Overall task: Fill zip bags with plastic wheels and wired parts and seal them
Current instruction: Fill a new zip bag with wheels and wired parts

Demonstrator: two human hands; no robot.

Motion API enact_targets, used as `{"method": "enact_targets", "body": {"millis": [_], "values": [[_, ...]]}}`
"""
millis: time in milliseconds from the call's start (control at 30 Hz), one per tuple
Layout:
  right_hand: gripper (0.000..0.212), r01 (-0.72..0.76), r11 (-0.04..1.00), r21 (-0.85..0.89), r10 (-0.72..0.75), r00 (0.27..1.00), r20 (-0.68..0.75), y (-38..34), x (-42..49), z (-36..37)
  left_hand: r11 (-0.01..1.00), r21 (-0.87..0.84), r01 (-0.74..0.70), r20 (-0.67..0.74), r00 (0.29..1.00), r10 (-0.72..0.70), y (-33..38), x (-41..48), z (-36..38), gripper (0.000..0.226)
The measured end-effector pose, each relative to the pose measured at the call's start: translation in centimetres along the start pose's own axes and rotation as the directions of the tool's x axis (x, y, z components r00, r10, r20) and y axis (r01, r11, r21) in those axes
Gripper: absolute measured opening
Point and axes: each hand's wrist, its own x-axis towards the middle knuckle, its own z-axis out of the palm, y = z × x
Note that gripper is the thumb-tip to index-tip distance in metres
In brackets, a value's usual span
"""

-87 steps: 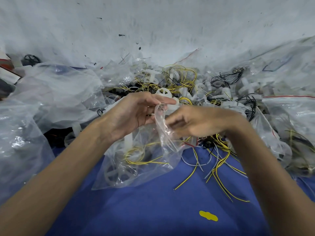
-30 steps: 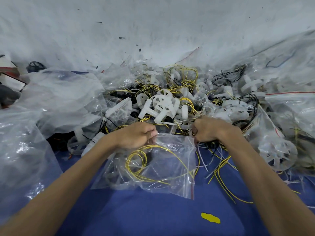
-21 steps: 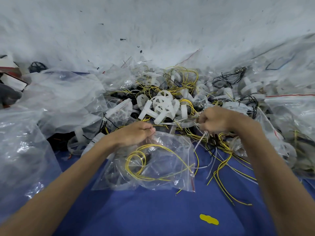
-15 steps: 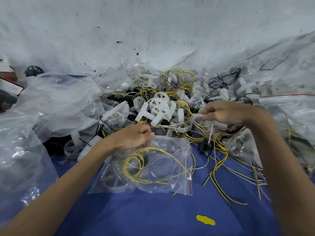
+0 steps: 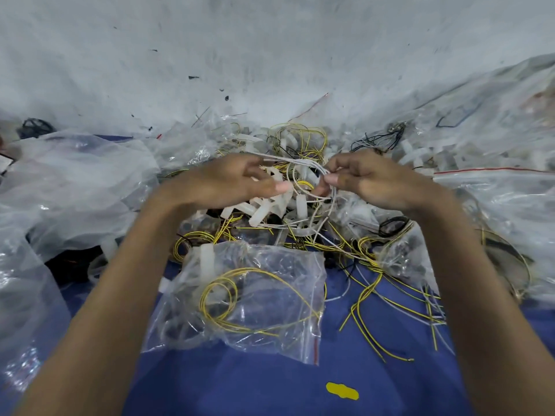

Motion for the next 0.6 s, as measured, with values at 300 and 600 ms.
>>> {"method": "enact_targets", "body": {"millis": [300,600], "values": [[0.01,0.066,0.98,-0.185,-0.089,0.989,-0.116,-1.5,0.6,0.8,0.962,0.272,-0.007,-0.223,0.972,0.07,0.2,-2.8,-2.5,0.079],[0.013,0.054,0.949,-0.311,-0.084,0.993,-0.084,-1.4,1.1,1.8,0.826,0.555,-0.095,-0.406,0.836,0.37,0.4,-0.1,2.1,0.022]]}}
